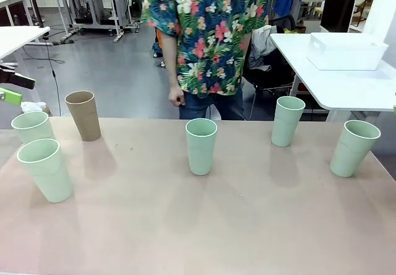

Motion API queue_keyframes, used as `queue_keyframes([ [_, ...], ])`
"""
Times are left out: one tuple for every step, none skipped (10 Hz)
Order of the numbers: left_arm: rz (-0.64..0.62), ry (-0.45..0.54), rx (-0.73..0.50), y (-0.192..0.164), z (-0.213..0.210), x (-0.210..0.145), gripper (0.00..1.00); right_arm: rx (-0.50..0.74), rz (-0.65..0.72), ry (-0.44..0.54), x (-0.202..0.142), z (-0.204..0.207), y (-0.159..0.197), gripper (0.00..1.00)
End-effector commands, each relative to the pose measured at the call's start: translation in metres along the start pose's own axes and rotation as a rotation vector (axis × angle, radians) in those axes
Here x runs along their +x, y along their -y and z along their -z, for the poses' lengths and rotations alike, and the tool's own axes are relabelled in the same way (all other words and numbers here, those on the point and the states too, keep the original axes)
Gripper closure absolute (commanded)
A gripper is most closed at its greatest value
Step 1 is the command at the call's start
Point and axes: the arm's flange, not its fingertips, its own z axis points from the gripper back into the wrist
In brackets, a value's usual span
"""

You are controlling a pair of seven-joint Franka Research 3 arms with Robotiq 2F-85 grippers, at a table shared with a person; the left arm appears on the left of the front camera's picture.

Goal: Stack the cups and store them in the basket.
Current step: Pick up two Reusable plastic cups , one in each hand.

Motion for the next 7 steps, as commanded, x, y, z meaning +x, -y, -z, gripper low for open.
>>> queue_keyframes([
  [0.009, 0.013, -0.006, -0.0004, -0.0009, 0.0025, 0.00, 0.003, -0.027, 0.026, 0.0001, 0.0012, 0.0031, 0.00],
  [0.009, 0.013, -0.006, -0.0004, -0.0009, 0.0025, 0.00, 0.003, -0.027, 0.026, 0.0001, 0.0012, 0.0031, 0.00],
  [0.009, 0.013, -0.006, -0.0004, -0.0009, 0.0025, 0.00, 0.003, -0.027, 0.026, 0.0001, 0.0012, 0.0031, 0.00],
  [0.009, 0.013, -0.006, -0.0004, -0.0009, 0.0025, 0.00, 0.003, -0.027, 0.026, 0.0001, 0.0012, 0.0031, 0.00],
  [0.009, 0.013, -0.006, -0.0004, -0.0009, 0.0025, 0.00, 0.003, -0.027, 0.026, 0.0001, 0.0012, 0.0031, 0.00],
  [0.009, 0.013, -0.006, -0.0004, -0.0009, 0.0025, 0.00, 0.003, -0.027, 0.026, 0.0001, 0.0012, 0.0031, 0.00],
  [0.009, 0.013, -0.006, -0.0004, -0.0009, 0.0025, 0.00, 0.003, -0.027, 0.026, 0.0001, 0.0012, 0.0031, 0.00],
])
